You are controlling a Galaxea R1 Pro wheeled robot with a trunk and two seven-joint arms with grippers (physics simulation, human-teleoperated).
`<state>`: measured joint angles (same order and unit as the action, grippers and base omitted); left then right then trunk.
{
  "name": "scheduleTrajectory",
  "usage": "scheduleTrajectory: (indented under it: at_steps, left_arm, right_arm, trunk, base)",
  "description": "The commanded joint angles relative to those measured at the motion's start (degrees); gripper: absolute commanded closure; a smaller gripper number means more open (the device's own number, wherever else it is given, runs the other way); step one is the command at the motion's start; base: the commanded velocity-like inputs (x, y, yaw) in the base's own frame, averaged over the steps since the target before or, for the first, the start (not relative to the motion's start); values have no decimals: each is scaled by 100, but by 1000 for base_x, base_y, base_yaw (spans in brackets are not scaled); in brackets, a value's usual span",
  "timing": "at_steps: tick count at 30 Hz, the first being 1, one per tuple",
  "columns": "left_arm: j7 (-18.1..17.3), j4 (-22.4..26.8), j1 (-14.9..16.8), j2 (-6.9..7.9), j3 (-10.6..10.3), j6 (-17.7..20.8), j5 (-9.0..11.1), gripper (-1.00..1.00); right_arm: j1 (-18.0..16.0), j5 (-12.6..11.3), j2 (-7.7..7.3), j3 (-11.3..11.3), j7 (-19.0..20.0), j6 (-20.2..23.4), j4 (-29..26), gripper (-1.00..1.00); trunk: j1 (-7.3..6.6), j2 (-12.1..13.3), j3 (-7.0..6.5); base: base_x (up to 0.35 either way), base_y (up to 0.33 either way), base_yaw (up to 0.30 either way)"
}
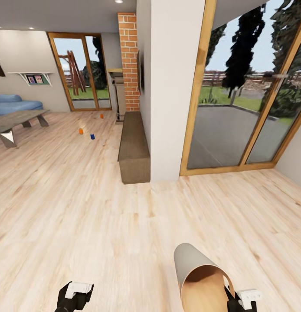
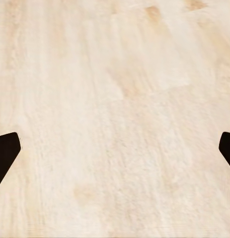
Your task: Put the three can of soda from the living room inside the tash can in the kitchen.
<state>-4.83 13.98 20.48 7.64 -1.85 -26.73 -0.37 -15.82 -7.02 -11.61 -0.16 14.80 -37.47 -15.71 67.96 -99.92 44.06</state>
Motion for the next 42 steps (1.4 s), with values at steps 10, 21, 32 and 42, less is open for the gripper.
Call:
scheduleTrajectory:
  at_steps: [10, 21, 32, 42]
  left_arm:
    - [0, 0, 0, 0, 1, -5, 2, -100]
    - [-6, 0, 0, 0, 9, -2, 2, -100]
    - [-8, 0, 0, 0, 2, -8, 4, -100]
    - [-8, 0, 0, 0, 1, -8, 7, -100]
  right_arm:
    - [-3, -10, 1, -29, 23, -5, -15, 100]
    - [-4, -10, 1, -28, 23, -6, -20, 100]
    - [-3, -10, 2, -19, 23, -6, -8, 100]
    - [0, -10, 1, -19, 23, -5, 5, 100]
  trunk:
    - [0, 0, 37]
    - [0, 0, 40]
    - [0, 0, 40]
    - [0, 0, 40]
  base:
    - [148, 0, 147]
    - [281, 0, 11]
    - [324, 0, 127]
    - [325, 0, 246]
